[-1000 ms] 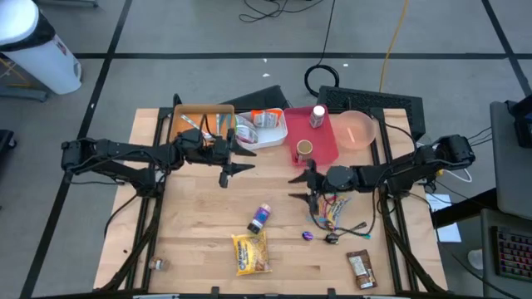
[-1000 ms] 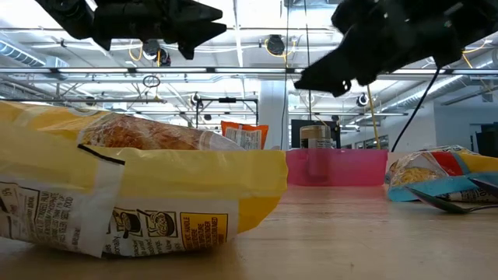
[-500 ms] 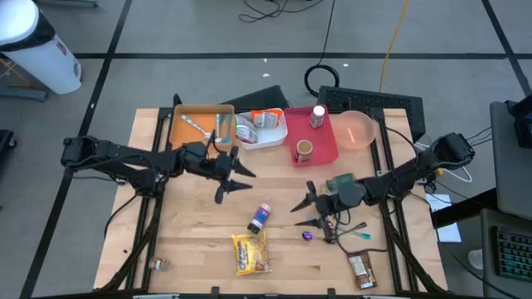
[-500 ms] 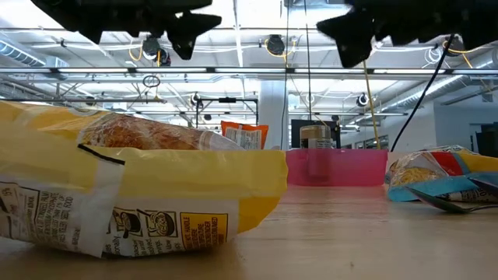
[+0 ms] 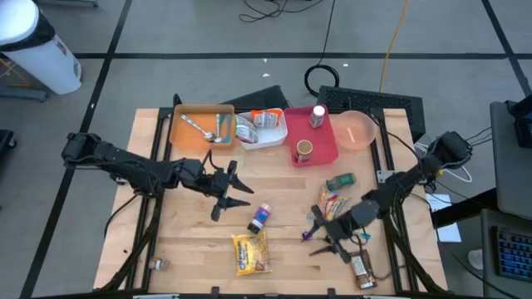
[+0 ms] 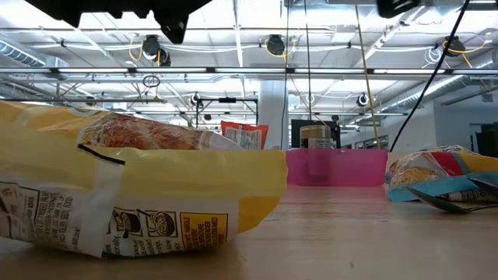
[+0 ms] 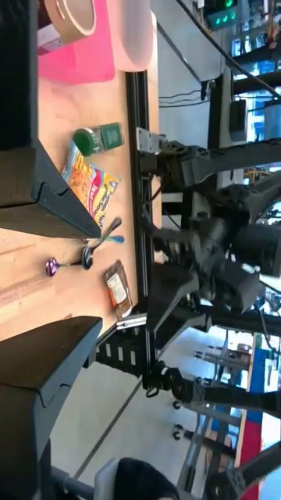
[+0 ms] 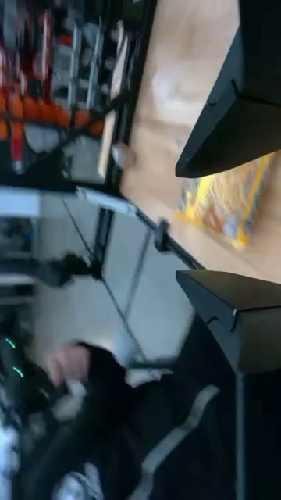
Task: Pick & Place Food Item
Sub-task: Put the blue noodle pack into the white bin
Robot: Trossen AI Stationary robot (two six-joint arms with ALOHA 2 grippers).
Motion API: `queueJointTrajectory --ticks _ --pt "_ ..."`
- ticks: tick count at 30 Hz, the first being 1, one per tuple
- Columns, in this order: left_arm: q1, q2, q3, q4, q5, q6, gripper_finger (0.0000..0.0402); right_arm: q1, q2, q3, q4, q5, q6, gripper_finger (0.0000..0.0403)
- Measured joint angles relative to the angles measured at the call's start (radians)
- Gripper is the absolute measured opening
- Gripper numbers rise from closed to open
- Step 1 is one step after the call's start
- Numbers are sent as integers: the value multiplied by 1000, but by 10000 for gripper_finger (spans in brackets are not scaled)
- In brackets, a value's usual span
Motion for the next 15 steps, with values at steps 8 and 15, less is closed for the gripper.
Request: queueJointTrajectory --ticks 8,15 --pt "-41 0 0 -10 -48 2 182 165 57 163 -382 433 -24 197" --pt "-41 0 0 -21 -56 7 182 220 154 258 -626 582 144 196"
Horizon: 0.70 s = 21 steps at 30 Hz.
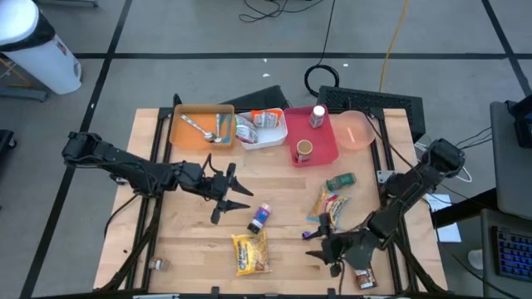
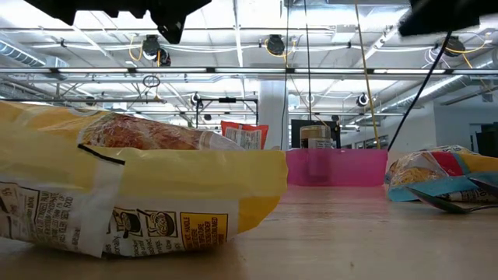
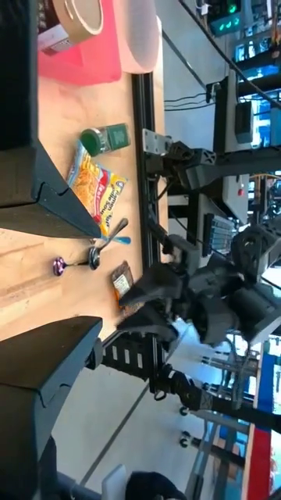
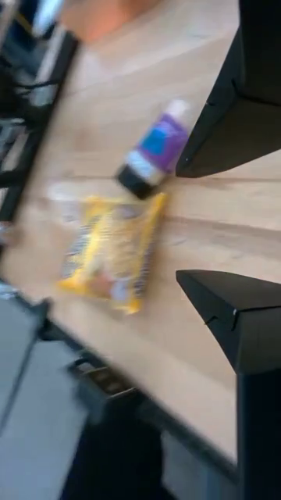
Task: Pick & Place Food Item
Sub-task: Put the blue noodle pack into the white bin
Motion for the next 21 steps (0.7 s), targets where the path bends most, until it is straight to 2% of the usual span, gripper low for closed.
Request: queueJointTrajectory --ticks 6,16,21 --pt "0 2 0 -5 -22 17 182 -8 26 1 -214 23 189 196" --pt "9 102 0 51 -60 16 182 -16 25 1 -623 39 611 196" --pt "28 158 0 106 -74 11 182 -16 25 1 -737 -14 752 196"
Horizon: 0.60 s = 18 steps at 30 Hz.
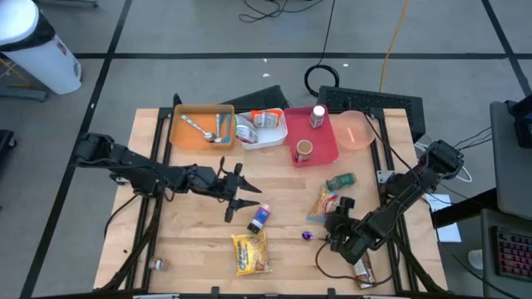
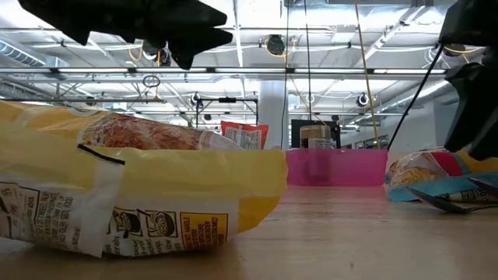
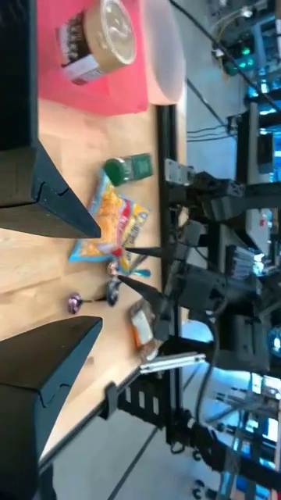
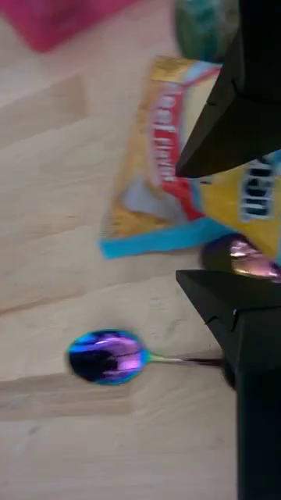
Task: Pick & Place Food Item
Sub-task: Put the blue noodle pack into the white bin
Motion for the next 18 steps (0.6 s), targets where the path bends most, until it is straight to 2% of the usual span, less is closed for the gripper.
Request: queueJointTrajectory --ticks 11,18 --pt "15 26 0 34 1 -23 182 0 0 -19 -85 -22 100 194" --pt "15 26 0 40 7 -24 182 0 0 -69 -86 -25 157 149"
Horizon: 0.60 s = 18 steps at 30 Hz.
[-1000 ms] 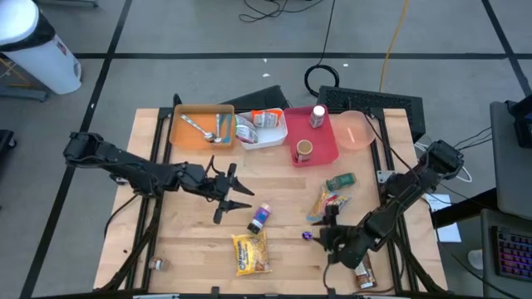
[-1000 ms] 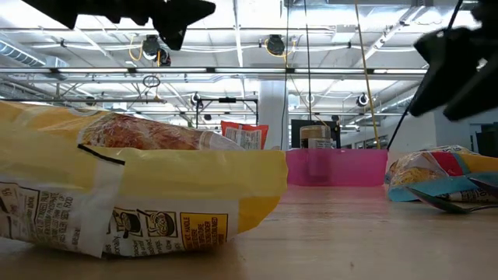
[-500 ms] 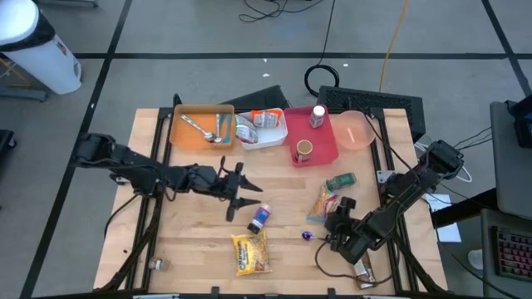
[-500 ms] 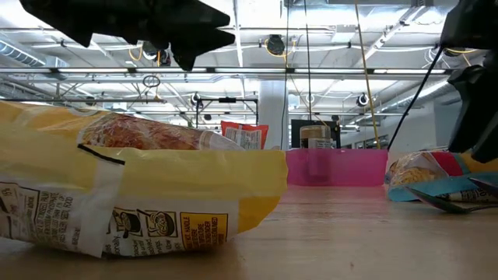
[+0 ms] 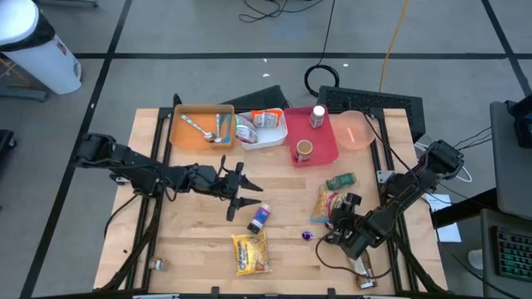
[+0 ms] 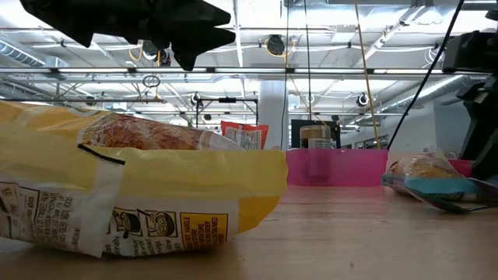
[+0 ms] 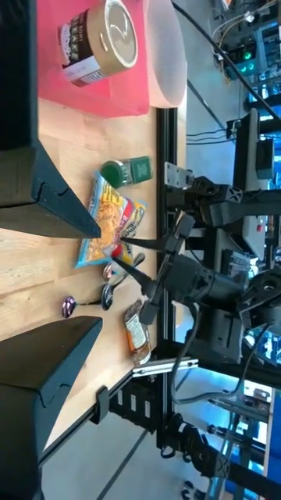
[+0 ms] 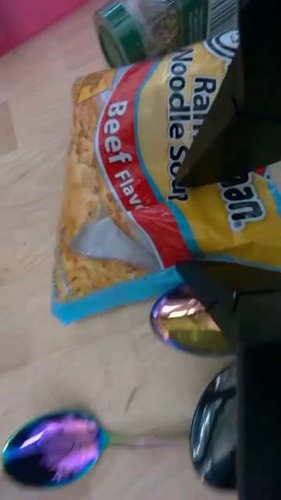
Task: Pick & Place Food Item
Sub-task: Put the blue noodle pack into the white bin
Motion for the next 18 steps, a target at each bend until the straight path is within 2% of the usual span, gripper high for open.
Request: queueJointTrajectory --ticks 11,18 --pt "0 0 0 5 0 2 182 0 -1 -4 7 3 -42 11" --pt "0 0 0 10 1 2 182 -12 -1 -3 37 6 -147 3"
